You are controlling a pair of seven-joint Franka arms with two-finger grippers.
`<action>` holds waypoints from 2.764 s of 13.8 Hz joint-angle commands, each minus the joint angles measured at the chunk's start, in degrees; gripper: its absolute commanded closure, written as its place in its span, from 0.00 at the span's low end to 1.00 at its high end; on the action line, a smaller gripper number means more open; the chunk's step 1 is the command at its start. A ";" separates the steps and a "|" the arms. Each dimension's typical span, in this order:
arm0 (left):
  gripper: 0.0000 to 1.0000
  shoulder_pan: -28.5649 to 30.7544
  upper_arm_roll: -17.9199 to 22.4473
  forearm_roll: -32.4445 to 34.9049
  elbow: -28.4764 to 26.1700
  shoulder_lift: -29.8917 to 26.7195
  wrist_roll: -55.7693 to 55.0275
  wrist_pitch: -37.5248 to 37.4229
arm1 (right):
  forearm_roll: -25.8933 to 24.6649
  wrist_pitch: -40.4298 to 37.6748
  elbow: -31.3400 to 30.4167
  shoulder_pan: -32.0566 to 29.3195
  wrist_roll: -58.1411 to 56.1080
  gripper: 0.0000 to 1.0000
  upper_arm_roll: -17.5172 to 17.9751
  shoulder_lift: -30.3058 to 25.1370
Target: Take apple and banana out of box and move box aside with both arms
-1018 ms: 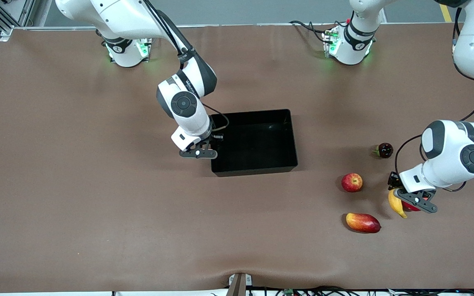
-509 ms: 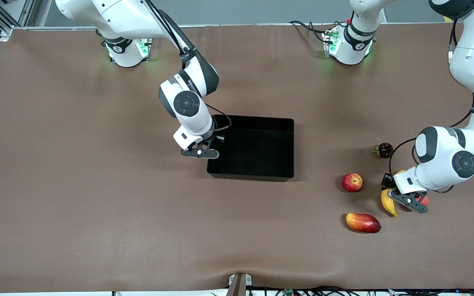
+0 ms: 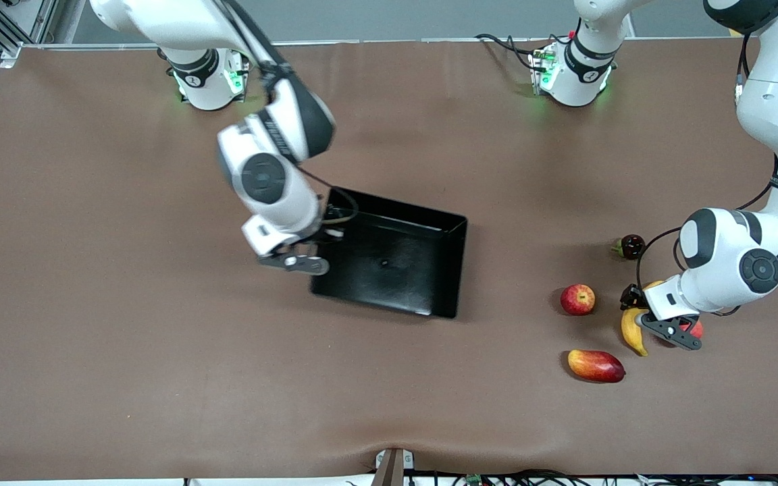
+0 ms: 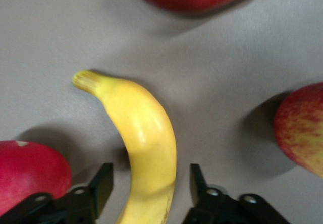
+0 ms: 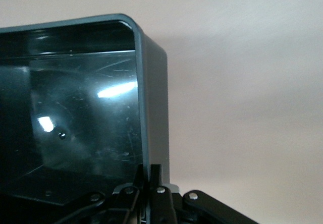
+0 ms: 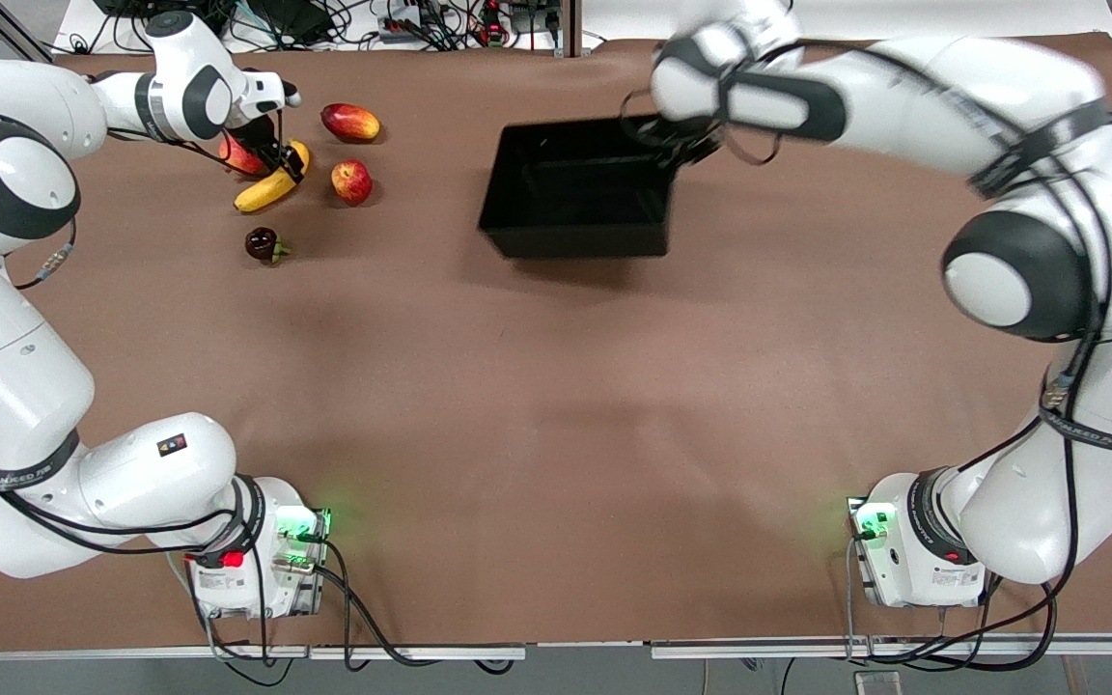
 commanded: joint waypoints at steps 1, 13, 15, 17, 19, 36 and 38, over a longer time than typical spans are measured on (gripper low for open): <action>0.00 0.03 -1.96 -0.60 -0.12 -5.94 -3.19 -4.63 | 2.77 -6.64 -1.31 -10.03 -9.21 1.00 0.98 -5.54; 0.00 0.03 -5.83 -10.09 8.41 -27.04 -22.50 -28.28 | -0.22 -6.07 -4.47 -48.55 -58.53 1.00 0.81 0.51; 0.00 -0.06 -7.32 -10.09 8.58 -30.38 -29.28 -32.14 | -0.13 -3.25 -5.71 -50.66 -59.77 1.00 0.89 2.44; 0.00 0.03 -8.03 -10.01 8.93 -33.20 -29.92 -35.14 | 0.22 -0.97 -5.80 -51.72 -61.53 1.00 0.89 4.55; 0.00 0.03 -8.12 -9.57 10.33 -33.56 -29.14 -37.42 | 0.39 0.63 -6.06 -52.60 -62.41 1.00 0.89 6.14; 0.00 -16.71 9.31 -15.45 9.82 -43.05 -35.55 -47.37 | -5.23 -32.23 32.78 -42.16 -64.88 0.00 8.01 -0.88; 0.00 -23.06 15.23 -15.45 9.29 -44.28 -35.46 -49.12 | -6.19 -34.08 32.35 -37.87 -61.83 0.00 7.75 -6.49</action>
